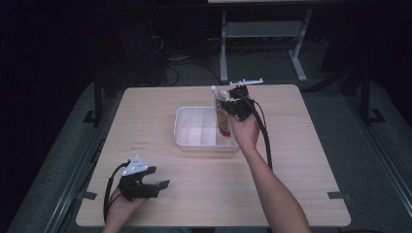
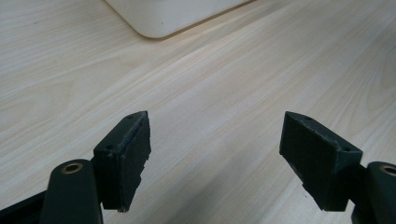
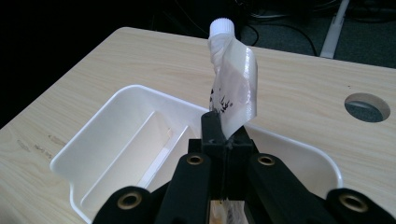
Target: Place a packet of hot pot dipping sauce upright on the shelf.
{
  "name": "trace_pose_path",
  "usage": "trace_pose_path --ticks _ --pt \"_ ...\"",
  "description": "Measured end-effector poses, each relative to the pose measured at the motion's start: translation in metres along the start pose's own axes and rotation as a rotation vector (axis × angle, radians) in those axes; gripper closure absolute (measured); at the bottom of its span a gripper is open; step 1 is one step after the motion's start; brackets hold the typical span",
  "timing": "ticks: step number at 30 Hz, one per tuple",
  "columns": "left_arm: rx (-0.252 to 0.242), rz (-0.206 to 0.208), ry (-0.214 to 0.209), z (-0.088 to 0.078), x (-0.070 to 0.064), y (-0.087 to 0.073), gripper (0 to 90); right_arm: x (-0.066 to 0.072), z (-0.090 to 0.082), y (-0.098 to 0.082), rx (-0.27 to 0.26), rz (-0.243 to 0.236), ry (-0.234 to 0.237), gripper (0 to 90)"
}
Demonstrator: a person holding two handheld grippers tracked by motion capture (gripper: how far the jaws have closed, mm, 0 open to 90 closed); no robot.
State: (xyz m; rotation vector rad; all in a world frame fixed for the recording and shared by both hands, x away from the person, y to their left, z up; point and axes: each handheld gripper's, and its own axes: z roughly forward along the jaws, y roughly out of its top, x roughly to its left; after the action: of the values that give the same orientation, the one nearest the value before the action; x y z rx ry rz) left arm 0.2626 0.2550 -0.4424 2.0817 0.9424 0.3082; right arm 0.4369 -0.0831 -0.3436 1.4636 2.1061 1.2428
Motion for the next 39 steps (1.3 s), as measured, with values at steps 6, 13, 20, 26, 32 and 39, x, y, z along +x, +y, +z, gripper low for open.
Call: trace_pose_path --ticks 6,13,20,26,32,39 --pt "-0.006 -0.004 -0.002 -0.001 0.0 0.0 24.3 -0.002 0.007 -0.007 0.029 0.013 -0.006 88.5" --pt "-0.014 -0.007 -0.013 -0.001 -0.001 0.001 24.3 -0.006 0.005 -0.013 0.063 -0.024 -0.001 86.1" --pt "-0.01 -0.006 -0.008 0.0 0.0 0.001 24.2 -0.01 -0.006 -0.011 0.079 -0.053 0.004 84.2" --pt "-0.012 -0.007 -0.01 -0.001 0.0 0.001 24.3 -0.014 -0.012 -0.011 0.095 -0.065 0.007 83.9" --pt "-0.013 -0.01 -0.009 -0.001 0.0 0.001 24.2 -0.015 -0.018 -0.013 0.095 -0.069 0.014 83.6" --pt "-0.012 -0.008 -0.005 0.0 0.0 0.001 24.2 -0.015 -0.024 -0.015 0.102 -0.087 0.019 83.0"
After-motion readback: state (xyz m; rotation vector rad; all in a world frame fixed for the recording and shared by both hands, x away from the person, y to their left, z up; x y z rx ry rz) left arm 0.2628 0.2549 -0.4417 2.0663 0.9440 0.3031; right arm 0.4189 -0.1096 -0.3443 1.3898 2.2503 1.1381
